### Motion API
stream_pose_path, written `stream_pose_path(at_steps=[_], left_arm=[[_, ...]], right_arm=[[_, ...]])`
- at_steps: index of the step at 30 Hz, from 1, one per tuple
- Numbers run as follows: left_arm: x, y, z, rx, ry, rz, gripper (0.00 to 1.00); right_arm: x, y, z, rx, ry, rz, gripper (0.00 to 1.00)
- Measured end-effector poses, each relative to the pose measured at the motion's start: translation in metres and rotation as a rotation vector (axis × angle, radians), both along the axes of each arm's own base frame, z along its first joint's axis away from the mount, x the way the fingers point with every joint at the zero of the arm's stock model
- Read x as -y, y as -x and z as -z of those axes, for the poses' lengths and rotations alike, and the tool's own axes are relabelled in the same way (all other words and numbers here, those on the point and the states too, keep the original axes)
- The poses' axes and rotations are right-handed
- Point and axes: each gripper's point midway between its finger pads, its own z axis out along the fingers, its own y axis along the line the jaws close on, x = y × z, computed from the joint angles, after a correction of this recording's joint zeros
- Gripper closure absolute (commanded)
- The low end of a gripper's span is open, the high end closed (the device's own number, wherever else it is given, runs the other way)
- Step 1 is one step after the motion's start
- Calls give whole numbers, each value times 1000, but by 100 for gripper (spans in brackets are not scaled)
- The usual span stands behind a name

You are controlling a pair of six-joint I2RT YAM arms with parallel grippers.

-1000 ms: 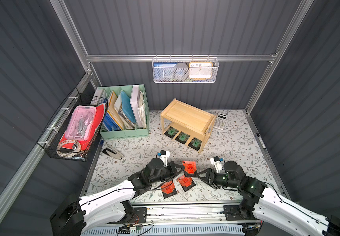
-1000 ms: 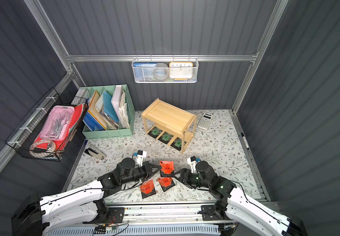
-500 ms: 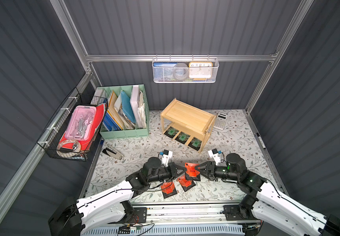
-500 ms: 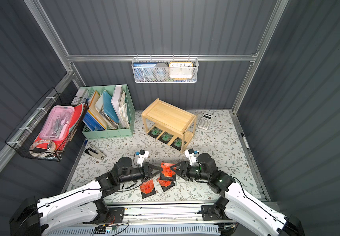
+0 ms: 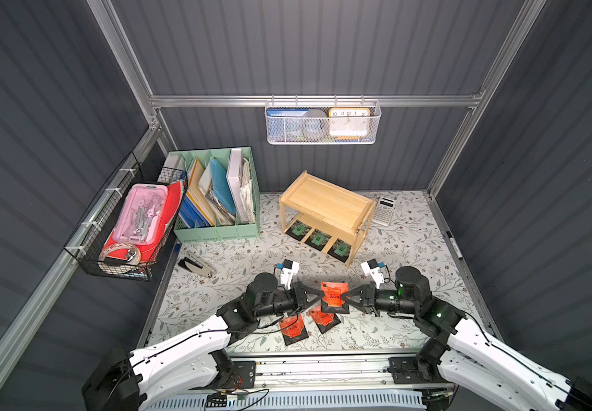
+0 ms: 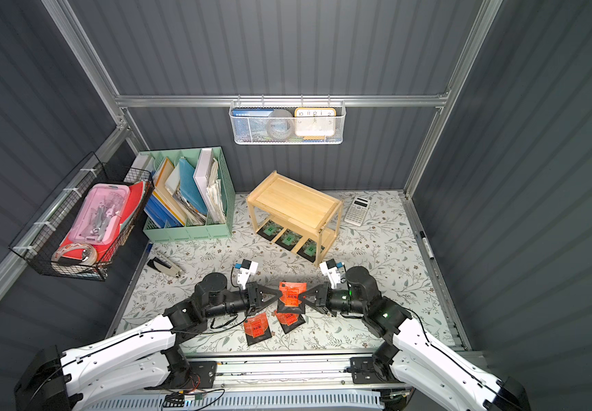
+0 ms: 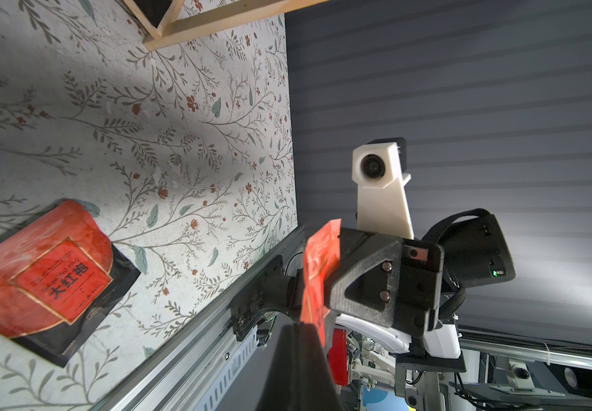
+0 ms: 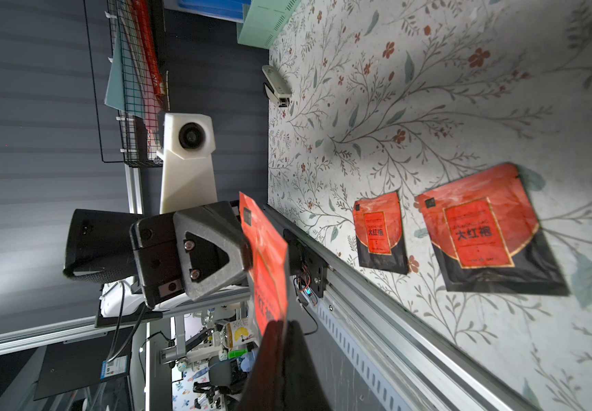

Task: Place the tea bags on the shelf by color
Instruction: Pick up the tea bag from the center of the board.

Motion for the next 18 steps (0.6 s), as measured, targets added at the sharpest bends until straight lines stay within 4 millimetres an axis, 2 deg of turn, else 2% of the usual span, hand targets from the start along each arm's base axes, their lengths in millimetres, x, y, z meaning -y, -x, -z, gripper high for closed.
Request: stream_pose_path(at_steps=[2, 4, 7, 11, 18], left_arm=[[-2, -1, 3, -2, -12, -7, 61], [-4, -4, 5, -6, -23, -23, 44], [-8, -10, 9, -7, -50, -55, 27], [-15, -19, 8, -6, -77, -113, 13], [-40, -33, -11, 26, -126, -271, 2]], right_arm=[[0, 0, -2, 4, 1, -1, 100], [0, 0, -6, 10, 6, -2, 100], [-1, -2, -17, 31, 7, -4, 100], [-2, -9, -35, 64, 23, 4, 100], [-4, -33, -74, 136, 57, 69, 100]])
